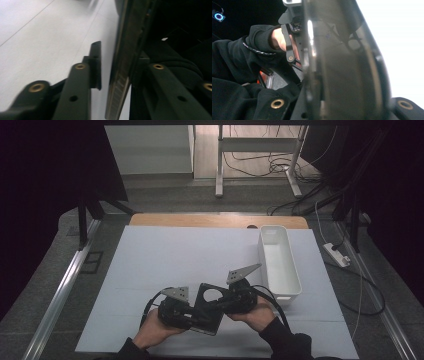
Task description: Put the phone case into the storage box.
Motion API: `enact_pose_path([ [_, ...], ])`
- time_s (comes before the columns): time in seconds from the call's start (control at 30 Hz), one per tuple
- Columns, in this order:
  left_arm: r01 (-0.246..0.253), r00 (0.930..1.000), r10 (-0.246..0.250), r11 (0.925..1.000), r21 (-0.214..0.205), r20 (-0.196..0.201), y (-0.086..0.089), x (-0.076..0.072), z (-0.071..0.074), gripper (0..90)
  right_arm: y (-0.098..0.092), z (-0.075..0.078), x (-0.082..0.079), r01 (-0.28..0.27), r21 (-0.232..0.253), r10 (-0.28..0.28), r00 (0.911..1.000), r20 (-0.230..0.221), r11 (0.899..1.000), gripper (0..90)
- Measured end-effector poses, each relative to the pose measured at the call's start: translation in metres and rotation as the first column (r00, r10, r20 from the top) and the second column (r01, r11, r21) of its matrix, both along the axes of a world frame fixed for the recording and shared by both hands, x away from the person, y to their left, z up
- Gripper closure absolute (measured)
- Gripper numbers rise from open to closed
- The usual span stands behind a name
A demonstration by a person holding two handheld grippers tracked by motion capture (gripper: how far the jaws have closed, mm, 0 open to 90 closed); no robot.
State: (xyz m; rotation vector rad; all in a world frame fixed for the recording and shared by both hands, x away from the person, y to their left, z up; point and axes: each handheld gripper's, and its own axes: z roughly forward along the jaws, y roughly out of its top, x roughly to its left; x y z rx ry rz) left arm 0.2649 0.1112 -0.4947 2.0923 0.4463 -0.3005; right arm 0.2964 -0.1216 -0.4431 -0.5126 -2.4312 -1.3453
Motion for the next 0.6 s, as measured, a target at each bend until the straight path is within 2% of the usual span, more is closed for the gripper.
enact_pose_path([
  [0.13, 0.026, 0.9997, -0.026, 0.9997, -0.004, 0.005, -0.0010, -0.0009, 0.0004, 79.2, 0.0000, -0.0003, 0.0005, -0.012, 0.005, 0.012, 0.9999, -0.005, 1.000, 85.2],
  [0.23, 0.055, 0.9984, -0.055, 0.9984, -0.014, -0.006, -0.0005, 0.0003, 0.0002, 84.8, -0.0001, -0.0009, 0.0007, -0.032, 0.013, 0.032, 0.9994, -0.012, 0.999, 84.5],
  [0.3, 0.061, 0.9982, -0.061, 0.9981, -0.010, 0.002, -0.0003, -0.0001, 0.0013, 84.9, 0.0002, -0.0009, 0.0008, -0.049, 0.029, 0.049, 0.9987, -0.015, 0.998, 83.9],
  [0.47, 0.055, 0.9984, -0.055, 0.9985, 0.002, 0.015, -0.0008, -0.0012, 0.0040, 85.5, -0.0001, -0.0006, 0.0008, -0.048, 0.035, 0.048, 0.9989, 0.002, 0.998, 81.7],
  [0.5, 0.042, 0.9989, -0.042, 0.9991, 0.009, 0.019, -0.0009, -0.0016, 0.0047, 85.5, 0.0000, -0.0003, 0.0006, -0.042, 0.031, 0.042, 0.9990, 0.015, 0.999, 80.2],
  [0.6, 0.020, 0.9997, -0.020, 0.9996, 0.021, 0.014, -0.0003, -0.0014, 0.0052, 85.4, 0.0001, 0.0013, -0.0008, -0.006, 0.019, 0.005, 0.9984, 0.056, 1.000, 63.8],
])
